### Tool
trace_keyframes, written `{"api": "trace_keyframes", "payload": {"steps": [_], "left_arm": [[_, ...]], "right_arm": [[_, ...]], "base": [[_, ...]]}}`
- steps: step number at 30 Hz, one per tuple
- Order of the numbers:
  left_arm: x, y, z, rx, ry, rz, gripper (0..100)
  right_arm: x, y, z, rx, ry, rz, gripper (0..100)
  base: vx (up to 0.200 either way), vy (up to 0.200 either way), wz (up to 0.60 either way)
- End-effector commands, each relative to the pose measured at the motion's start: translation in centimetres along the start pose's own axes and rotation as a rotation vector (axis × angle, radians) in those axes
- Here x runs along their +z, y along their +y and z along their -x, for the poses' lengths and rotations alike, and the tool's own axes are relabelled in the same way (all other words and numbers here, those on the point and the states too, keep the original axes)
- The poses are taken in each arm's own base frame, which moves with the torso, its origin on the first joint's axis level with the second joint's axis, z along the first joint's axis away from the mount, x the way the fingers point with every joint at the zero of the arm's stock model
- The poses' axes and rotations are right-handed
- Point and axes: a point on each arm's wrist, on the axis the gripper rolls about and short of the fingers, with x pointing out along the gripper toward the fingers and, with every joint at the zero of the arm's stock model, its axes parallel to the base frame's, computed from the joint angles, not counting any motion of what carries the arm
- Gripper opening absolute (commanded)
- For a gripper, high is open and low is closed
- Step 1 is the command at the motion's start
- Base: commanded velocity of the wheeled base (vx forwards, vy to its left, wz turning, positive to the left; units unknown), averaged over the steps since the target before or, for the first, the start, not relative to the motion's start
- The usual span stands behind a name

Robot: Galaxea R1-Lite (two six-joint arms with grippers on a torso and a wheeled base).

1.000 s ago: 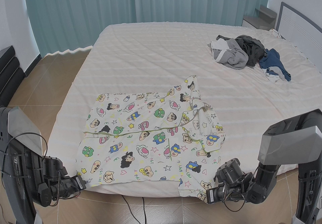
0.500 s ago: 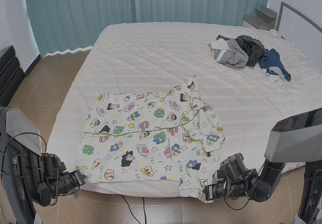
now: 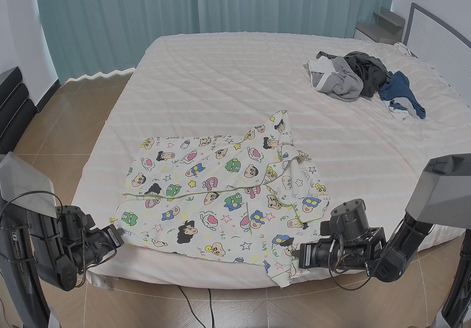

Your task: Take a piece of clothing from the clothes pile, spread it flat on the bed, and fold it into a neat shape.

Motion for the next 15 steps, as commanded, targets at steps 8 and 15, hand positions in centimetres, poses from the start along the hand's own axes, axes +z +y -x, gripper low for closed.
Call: {"api": "trace_keyframes", "payload": {"steps": [8, 15], "left_arm": [[3.1, -1.4, -2.3, -0.085, -0.161, -0.029, 0], [5.1, -2.0, -4.7, -0.067, -0.144, -0.024, 0]], "right_arm": [[5.2, 0.0, -0.4, 0.028, -0.171, -0.043, 0], [8.7, -0.8, -1.0, 0.003, -0.227, -0.076, 0]], "base": [[0.0, 0.0, 0.0], [0.0, 0.0, 0.0]]}}
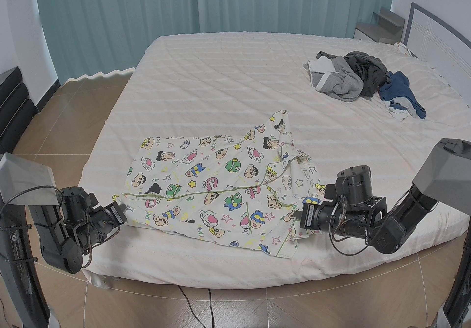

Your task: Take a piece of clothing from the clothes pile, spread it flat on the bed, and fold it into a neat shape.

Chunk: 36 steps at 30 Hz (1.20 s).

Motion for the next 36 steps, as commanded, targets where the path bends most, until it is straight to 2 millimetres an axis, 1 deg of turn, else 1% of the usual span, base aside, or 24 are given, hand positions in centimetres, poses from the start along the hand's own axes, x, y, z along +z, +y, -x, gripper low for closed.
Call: {"api": "trace_keyframes", "payload": {"steps": [1, 6, 8, 10, 12, 13, 14, 17, 18, 19, 20, 22, 26, 31, 36], "left_arm": [[1.7, -0.5, -2.1, -0.002, -0.015, -0.001, 0], [2.6, -0.8, -3.5, 0.001, -0.007, 0.0, 0], [2.8, -0.9, -3.7, 0.001, -0.004, 0.001, 0], [3.4, -1.2, -4.3, 0.004, 0.003, 0.004, 0], [3.8, -1.4, -4.7, 0.0, -0.005, 0.021, 0], [3.8, -1.4, -4.7, 0.0, -0.005, 0.021, 0], [4.3, -1.6, -5.1, -0.005, -0.011, 0.056, 0], [4.4, -1.7, -5.5, -0.003, -0.002, 0.067, 0], [4.8, -1.9, -6.1, 0.004, 0.01, 0.074, 0], [4.8, -1.9, -6.1, 0.004, 0.01, 0.074, 0], [5.3, -2.1, -6.7, 0.003, 0.009, 0.075, 0], [5.6, -2.1, -7.2, 0.008, 0.017, 0.078, 0], [5.6, -2.1, -8.0, 0.015, 0.034, 0.081, 0], [5.2, -1.5, -9.5, 0.023, 0.038, 0.083, 0], [5.0, -1.3, -10.2, 0.027, 0.048, 0.085, 0]], "right_arm": [[2.7, -0.5, -1.0, -0.014, -0.051, -0.025, 0], [4.1, -0.8, -2.5, -0.02, -0.082, -0.05, 0], [4.4, -0.9, -2.7, -0.021, -0.088, -0.053, 0], [5.1, -1.3, -3.5, -0.027, -0.101, -0.059, 0], [5.4, -1.8, -4.1, -0.037, -0.108, -0.065, 0], [5.4, -1.8, -4.1, -0.037, -0.108, -0.065, 0], [5.9, -2.1, -4.6, -0.04, -0.122, -0.069, 0], [6.2, -2.5, -4.9, -0.045, -0.129, -0.074, 0], [6.4, -3.0, -5.6, -0.052, -0.129, -0.078, 0], [6.4, -3.0, -5.6, -0.052, -0.129, -0.078, 0], [6.8, -3.2, -6.1, -0.054, -0.139, -0.081, 0], [7.0, -3.6, -6.5, -0.058, -0.146, -0.084, 0], [7.6, -3.8, -7.0, -0.057, -0.165, -0.086, 0], [7.9, -4.4, -7.8, -0.071, -0.182, -0.09, 0], [8.0, -4.5, -8.0, -0.087, -0.191, -0.092, 0]], "base": [[0.0, 0.0, 0.0], [0.0, 0.0, 0.0], [0.0, 0.0, 0.0], [0.0, 0.0, 0.0], [0.0, 0.0, 0.0], [0.0, 0.0, 0.0], [0.0, 0.0, 0.0], [0.0, 0.0, 0.0], [0.0, 0.0, 0.0], [0.0, 0.0, 0.0], [0.0, 0.0, 0.0], [0.0, 0.0, 0.0], [0.0, 0.0, 0.0], [0.0, 0.0, 0.0], [0.0, 0.0, 0.0]]}}
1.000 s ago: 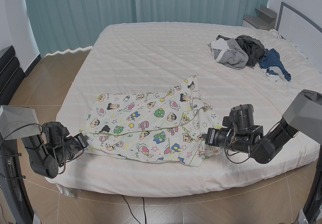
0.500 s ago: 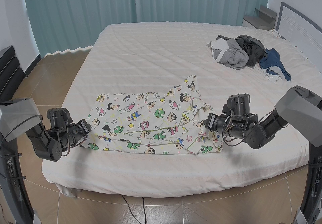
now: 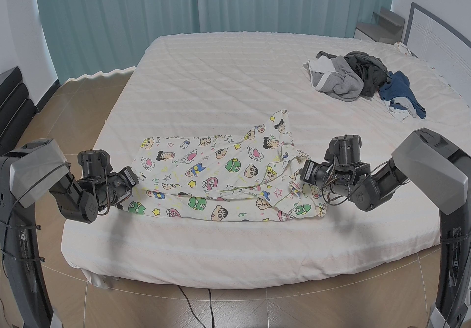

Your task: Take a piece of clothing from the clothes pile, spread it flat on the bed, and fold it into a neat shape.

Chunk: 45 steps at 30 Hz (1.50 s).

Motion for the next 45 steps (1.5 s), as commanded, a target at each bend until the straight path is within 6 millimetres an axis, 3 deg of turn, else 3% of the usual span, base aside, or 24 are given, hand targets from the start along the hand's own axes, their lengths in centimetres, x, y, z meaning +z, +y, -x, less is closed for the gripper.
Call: {"api": "trace_keyframes", "payload": {"steps": [1, 21, 22, 31, 38, 45], "left_arm": [[-0.5, 0.6, -1.1, 0.014, 0.018, 0.005, 0], [-0.3, 0.7, -2.1, 0.008, 0.007, 0.004, 0], [-0.4, 0.7, -2.1, 0.009, 0.008, 0.004, 100], [-0.2, 0.7, -1.8, 0.049, -0.023, 0.0, 100], [0.6, 0.2, -0.4, 0.066, -0.055, -0.006, 100], [1.5, -1.0, 4.2, 0.055, -0.062, -0.003, 100]], "right_arm": [[-0.1, -0.6, -0.5, -0.019, 0.0, -0.005, 0], [-0.1, -2.0, -1.4, -0.063, -0.012, -0.016, 0], [-0.1, -2.0, -1.4, -0.062, -0.014, -0.015, 100], [-0.3, -2.0, -1.4, -0.065, -0.012, -0.011, 100], [0.6, -1.8, -0.9, -0.099, -0.059, -0.009, 100], [3.3, 0.3, 3.2, -0.061, -0.12, -0.01, 100]], "base": [[0.0, 0.0, 0.0], [0.0, 0.0, 0.0], [0.0, 0.0, 0.0], [0.0, 0.0, 0.0], [0.0, 0.0, 0.0], [0.0, 0.0, 0.0]]}}
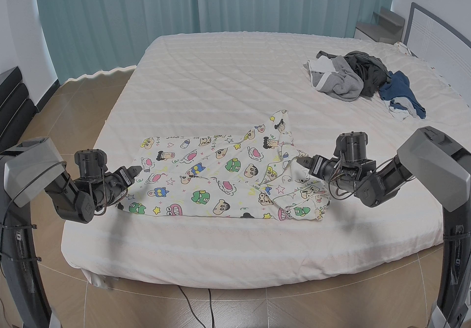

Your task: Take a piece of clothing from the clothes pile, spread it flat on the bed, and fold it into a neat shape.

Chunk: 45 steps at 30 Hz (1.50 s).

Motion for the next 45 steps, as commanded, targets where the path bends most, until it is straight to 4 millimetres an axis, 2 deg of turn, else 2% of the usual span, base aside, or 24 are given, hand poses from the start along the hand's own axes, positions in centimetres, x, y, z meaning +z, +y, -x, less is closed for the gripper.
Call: {"api": "trace_keyframes", "payload": {"steps": [1, 5, 6, 7, 8, 10, 12, 13, 14, 18, 21, 26, 32, 33, 34, 36, 45], "left_arm": [[1.4, -0.9, 4.1, -0.022, -0.02, 0.006, 100], [0.7, -0.8, 8.0, -0.054, 0.041, 0.016, 100], [0.7, -0.8, 8.0, -0.054, 0.041, 0.016, 100], [0.0, -0.6, 9.7, -0.058, 0.071, 0.022, 100], [0.0, -0.6, 9.9, -0.057, 0.075, 0.024, 100], [-0.9, -0.4, 12.3, -0.069, 0.118, 0.11, 100], [-1.0, -0.4, 12.7, -0.073, 0.125, 0.138, 100], [-1.3, -0.4, 13.8, -0.091, 0.15, 0.235, 100], [-1.6, -0.3, 14.1, -0.094, 0.165, 0.262, 100], [-3.1, 0.4, 15.7, -0.115, 0.209, 0.293, 100], [-3.6, 0.6, 16.6, -0.161, 0.175, 0.287, 100], [-4.3, 0.9, 17.6, -0.19, 0.143, 0.279, 100], [-4.7, 1.2, 17.4, -0.177, 0.161, 0.284, 100], [-4.7, 1.2, 17.4, -0.177, 0.161, 0.284, 100], [-5.0, 1.4, 17.1, -0.163, 0.174, 0.287, 100], [-5.2, 1.5, 16.9, -0.155, 0.184, 0.29, 100], [-5.4, 1.7, 16.8, -0.144, 0.195, 0.293, 100]], "right_arm": [[2.3, 1.7, 3.6, 0.037, -0.048, -0.006, 100], [0.9, 3.9, 7.0, 0.085, 0.014, -0.084, 100], [0.9, 3.9, 7.0, 0.085, 0.014, -0.084, 100], [-0.3, 5.0, 7.8, 0.098, 0.054, -0.132, 100], [-0.5, 5.1, 7.9, 0.097, 0.064, -0.138, 100], [-2.8, 6.4, 8.2, 0.097, 0.154, -0.196, 100], [-3.4, 6.6, 8.2, 0.091, 0.177, -0.205, 100], [-5.4, 7.3, 7.9, 0.069, 0.251, -0.205, 100], [-6.0, 7.5, 7.7, 0.06, 0.271, -0.2, 100], [-6.6, 7.7, 7.6, 0.057, 0.289, -0.177, 100], [-6.8, 7.8, 7.6, 0.069, 0.293, -0.106, 100], [-8.1, 8.9, 7.4, 0.065, 0.347, -0.093, 100], [-8.1, 9.6, 6.7, -0.021, 0.402, -0.278, 100], [-8.1, 9.6, 6.7, -0.021, 0.402, -0.278, 100], [-7.7, 9.4, 5.3, -0.078, 0.409, -0.39, 100], [-7.3, 9.0, 4.7, -0.104, 0.406, -0.425, 100], [-7.0, 8.0, 3.7, -0.126, 0.39, -0.456, 100]], "base": [[0.0, 0.0, 0.0], [0.0, 0.0, 0.0], [0.0, 0.0, 0.0], [0.0, 0.0, 0.0], [0.0, 0.0, 0.0], [0.0, 0.0, 0.0], [0.0, 0.0, 0.0], [0.0, 0.0, 0.0], [0.0, 0.0, 0.0], [0.0, 0.0, 0.0], [0.0, 0.0, 0.0], [0.0, 0.0, 0.0], [0.0, 0.0, 0.0], [0.0, 0.0, 0.0], [0.0, 0.0, 0.0], [0.0, 0.0, 0.0], [0.0, 0.0, 0.0]]}}
